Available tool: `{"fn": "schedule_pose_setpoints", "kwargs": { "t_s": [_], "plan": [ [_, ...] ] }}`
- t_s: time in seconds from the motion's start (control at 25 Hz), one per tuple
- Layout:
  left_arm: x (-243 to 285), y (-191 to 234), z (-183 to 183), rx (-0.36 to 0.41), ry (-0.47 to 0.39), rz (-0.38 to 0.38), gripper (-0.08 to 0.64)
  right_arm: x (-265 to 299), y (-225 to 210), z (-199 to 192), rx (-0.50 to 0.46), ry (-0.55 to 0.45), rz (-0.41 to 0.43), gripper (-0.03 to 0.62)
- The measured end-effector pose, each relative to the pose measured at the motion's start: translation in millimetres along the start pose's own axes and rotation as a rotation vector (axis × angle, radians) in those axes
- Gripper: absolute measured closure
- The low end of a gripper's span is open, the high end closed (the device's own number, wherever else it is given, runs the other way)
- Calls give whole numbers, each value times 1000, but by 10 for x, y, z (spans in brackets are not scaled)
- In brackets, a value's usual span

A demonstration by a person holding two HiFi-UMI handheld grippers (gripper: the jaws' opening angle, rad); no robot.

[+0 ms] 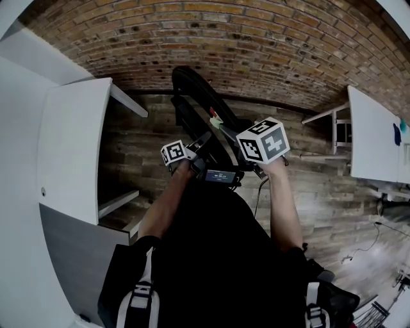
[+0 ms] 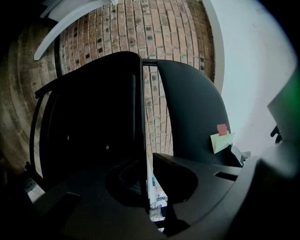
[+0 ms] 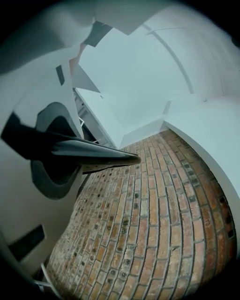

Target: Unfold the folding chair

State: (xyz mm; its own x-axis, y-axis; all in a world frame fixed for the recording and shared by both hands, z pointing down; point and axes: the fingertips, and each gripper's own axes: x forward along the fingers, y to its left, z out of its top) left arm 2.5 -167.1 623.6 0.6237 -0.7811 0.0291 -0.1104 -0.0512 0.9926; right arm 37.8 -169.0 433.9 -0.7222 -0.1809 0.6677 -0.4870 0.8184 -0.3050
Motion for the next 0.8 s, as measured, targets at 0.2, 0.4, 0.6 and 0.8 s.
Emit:
{"fn": "schedule_pose_setpoints", "kwargs": {
  "t_s": [0.2, 0.4, 0.6, 0.8],
  "plan": [
    [-137, -37, 104, -37, 39, -27, 525, 127, 169, 94, 27, 0, -49, 511],
    [-390, 75, 217, -31, 122, -38, 525, 334, 409, 123, 98, -9, -133, 511],
    [-559, 150, 164, -66, 216, -70, 525, 455, 574, 33, 170, -13, -232, 511],
    [-648, 277, -6, -82, 294, -64, 525, 480, 664, -160, 226, -19, -311, 512]
  ]
}}
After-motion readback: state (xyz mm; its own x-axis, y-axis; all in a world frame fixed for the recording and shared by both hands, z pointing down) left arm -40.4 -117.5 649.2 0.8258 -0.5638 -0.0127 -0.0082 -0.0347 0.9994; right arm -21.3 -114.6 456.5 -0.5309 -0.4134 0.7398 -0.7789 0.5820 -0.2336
